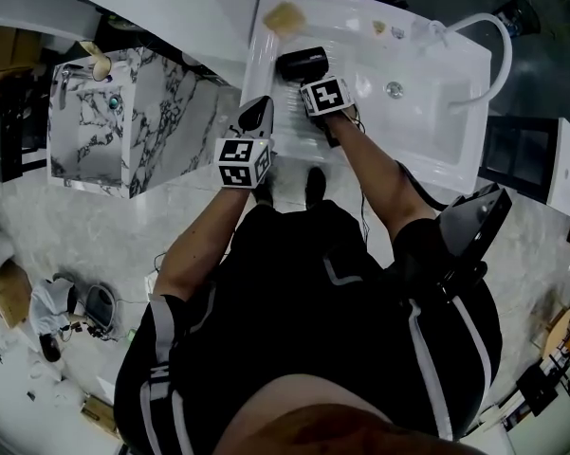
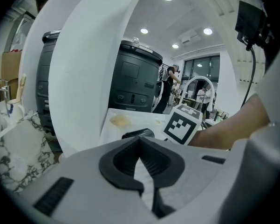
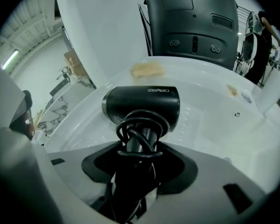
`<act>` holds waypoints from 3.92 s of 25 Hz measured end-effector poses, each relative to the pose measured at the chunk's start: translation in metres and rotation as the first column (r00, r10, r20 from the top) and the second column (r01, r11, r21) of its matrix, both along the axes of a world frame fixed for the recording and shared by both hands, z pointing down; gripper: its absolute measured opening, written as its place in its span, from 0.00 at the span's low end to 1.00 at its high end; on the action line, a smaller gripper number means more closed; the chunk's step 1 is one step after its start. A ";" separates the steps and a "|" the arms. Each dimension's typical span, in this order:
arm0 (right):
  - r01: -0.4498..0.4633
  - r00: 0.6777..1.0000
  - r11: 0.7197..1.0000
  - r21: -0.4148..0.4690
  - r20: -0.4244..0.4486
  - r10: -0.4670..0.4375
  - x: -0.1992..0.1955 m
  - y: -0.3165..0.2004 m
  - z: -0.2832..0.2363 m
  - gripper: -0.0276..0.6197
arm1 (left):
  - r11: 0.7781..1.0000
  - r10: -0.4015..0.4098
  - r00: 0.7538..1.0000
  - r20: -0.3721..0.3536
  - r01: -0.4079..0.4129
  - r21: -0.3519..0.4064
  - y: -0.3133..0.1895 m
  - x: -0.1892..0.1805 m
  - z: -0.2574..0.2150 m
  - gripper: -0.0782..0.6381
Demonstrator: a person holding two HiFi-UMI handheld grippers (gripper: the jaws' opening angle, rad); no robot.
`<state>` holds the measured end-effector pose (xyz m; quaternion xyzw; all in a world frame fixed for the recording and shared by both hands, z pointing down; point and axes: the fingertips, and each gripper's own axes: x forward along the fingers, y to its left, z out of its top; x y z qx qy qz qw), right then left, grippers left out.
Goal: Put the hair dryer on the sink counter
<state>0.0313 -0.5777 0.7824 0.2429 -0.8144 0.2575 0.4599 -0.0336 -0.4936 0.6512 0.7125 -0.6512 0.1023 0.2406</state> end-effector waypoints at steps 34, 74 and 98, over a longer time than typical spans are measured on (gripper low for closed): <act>-0.226 0.957 0.953 0.202 0.231 0.178 0.028 -0.007 -0.114 0.46 | 0.976 0.178 0.984 0.010 -0.177 0.123 -0.006 0.020 -0.055 0.11; -0.572 0.785 0.548 0.610 0.602 0.147 0.117 0.098 -0.394 0.11 | 0.849 0.324 0.939 0.115 -0.342 0.404 0.030 0.031 -0.239 0.11; -0.460 0.817 0.610 0.645 0.577 0.006 0.120 0.074 -0.403 0.09 | 0.870 0.178 0.972 0.151 -0.227 0.437 0.023 0.065 -0.262 0.11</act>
